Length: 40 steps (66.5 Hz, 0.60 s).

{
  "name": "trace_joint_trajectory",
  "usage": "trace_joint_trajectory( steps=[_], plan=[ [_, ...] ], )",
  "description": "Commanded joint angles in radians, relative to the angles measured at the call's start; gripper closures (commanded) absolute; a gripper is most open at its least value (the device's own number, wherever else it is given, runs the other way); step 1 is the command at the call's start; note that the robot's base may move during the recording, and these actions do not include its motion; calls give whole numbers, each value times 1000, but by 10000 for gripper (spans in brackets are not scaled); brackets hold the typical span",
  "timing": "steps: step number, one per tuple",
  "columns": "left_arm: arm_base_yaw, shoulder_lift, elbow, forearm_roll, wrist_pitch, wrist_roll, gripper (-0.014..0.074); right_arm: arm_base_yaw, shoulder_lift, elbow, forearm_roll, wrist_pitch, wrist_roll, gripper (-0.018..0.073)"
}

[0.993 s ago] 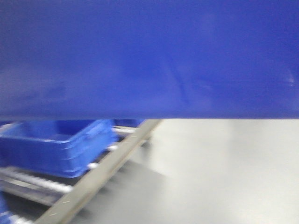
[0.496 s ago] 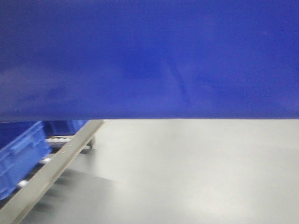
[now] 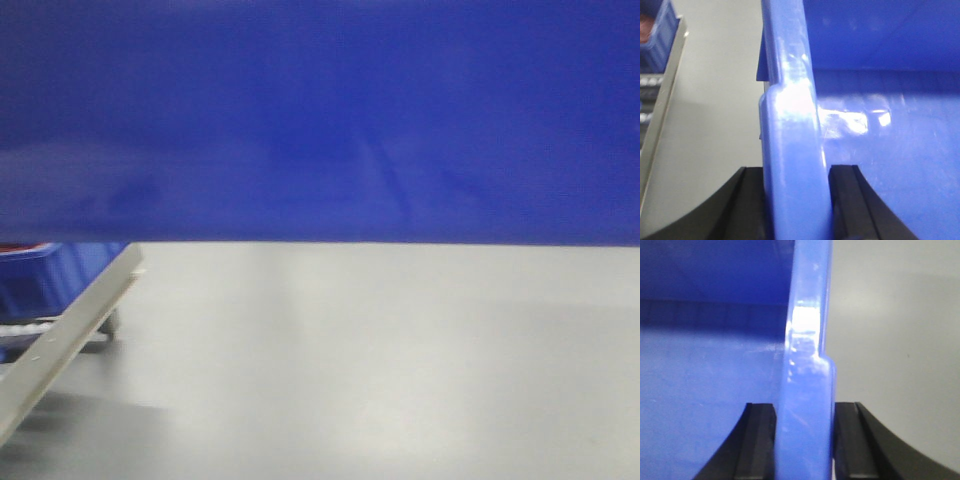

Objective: Move blue bin to conveyor side
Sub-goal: 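Hold the bin with both grippers while the base backs away from shelf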

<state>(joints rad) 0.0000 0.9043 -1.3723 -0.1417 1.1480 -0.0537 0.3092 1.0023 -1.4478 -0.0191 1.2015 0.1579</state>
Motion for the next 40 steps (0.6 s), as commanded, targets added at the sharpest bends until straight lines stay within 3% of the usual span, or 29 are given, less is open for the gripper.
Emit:
trace_joint_trajectory(
  steps=[1, 40],
  plan=[
    [0, -12, -16, 58, -119, 15, 615, -7, -18, -13, -100, -88, -9, 640],
    [0, -12, -16, 58, -121, 15, 615, -7, -18, -13, -100, -88, -9, 640]
  ],
)
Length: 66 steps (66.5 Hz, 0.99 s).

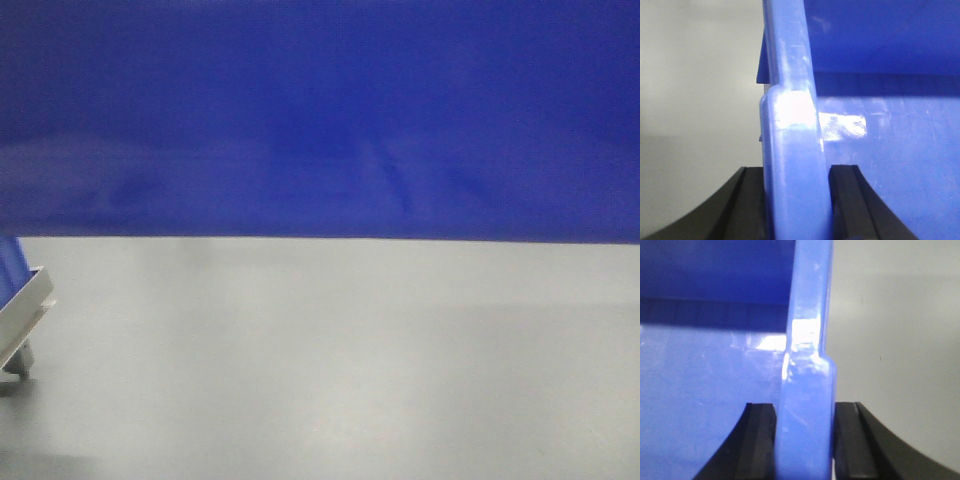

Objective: Move blue bin to conveyor side
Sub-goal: 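Hold the bin with both grippers while the base backs away from shelf, then carry the bin with both grippers while the base drives to the conveyor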

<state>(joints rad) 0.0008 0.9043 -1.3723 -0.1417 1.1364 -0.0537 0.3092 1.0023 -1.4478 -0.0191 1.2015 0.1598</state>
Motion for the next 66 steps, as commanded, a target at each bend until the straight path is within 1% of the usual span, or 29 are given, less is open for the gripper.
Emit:
trace_joint_trajectory(
  steps=[1, 66],
  plan=[
    [-1, -12, -16, 58, -109, 15, 615, -7, -18, -13, -100, -88, -11, 640],
    [-1, -12, -16, 58, -112, 15, 615, -7, -18, -13, -100, -88, -11, 640]
  ],
)
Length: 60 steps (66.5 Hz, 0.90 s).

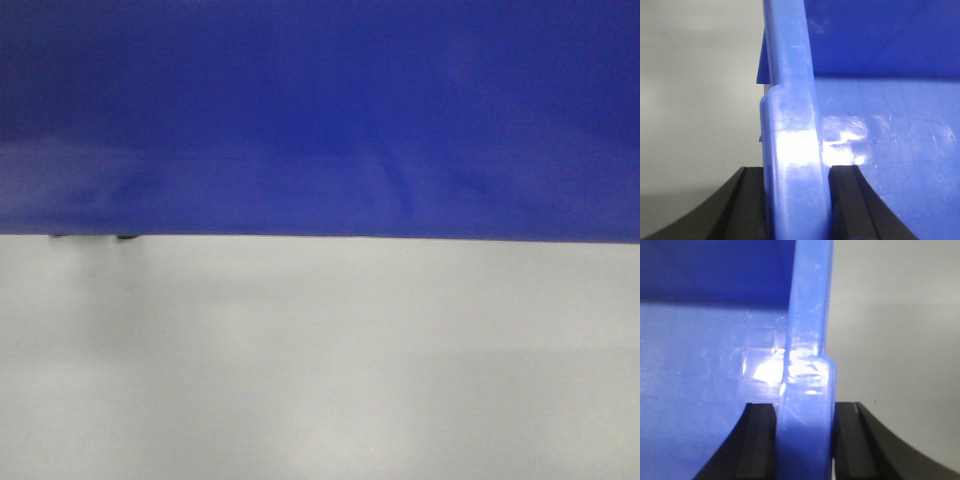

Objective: Move blue bin to conveyor side
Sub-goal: 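Carry the bin with both grippers while the base drives to the conveyor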

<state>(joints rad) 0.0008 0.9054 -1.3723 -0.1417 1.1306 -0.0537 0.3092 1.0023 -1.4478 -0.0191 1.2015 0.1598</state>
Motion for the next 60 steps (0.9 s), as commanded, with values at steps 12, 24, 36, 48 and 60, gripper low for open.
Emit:
trace_joint_trajectory(
  steps=[12, 24, 36, 48, 60],
  plan=[
    [-1, -13, -16, 58, -108, 15, 615, -7, -18, -13, -100, -88, -11, 640],
    [-1, -13, -16, 59, -108, 15, 615, -7, -18, -13, -100, -88, -11, 640],
    [-1, -13, -16, 59, -108, 15, 615, -7, -18, -13, -100, -88, -11, 640],
    [-1, -13, -16, 59, -108, 15, 615, -7, -18, -13, -100, -88, -11, 640],
    [-1, -13, -16, 59, -110, 15, 615, -7, -18, -13, -100, -88, -11, 640]
  ],
)
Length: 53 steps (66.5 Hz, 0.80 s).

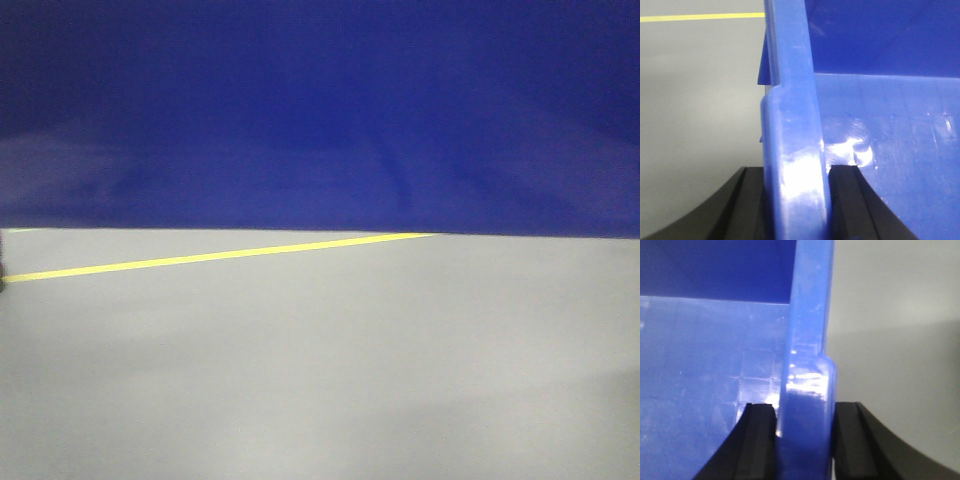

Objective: Move blue bin to conveyor side
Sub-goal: 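Carry the bin with both grippers while the base drives to the conveyor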

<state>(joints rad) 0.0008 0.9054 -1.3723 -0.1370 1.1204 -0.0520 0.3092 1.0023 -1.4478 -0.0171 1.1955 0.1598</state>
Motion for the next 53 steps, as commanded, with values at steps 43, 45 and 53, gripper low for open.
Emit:
trace_joint_trajectory(
  steps=[43, 45, 53],
  plan=[
    [-1, -13, -16, 56, -99, 13, 615, -7, -18, -13, -102, -82, -11, 640],
    [-1, -13, -16, 56, -99, 13, 615, -7, -18, -13, -102, -82, -11, 640],
    [-1, -13, -16, 56, -99, 13, 615, -7, -18, -13, -102, -82, -11, 640]
  ],
)
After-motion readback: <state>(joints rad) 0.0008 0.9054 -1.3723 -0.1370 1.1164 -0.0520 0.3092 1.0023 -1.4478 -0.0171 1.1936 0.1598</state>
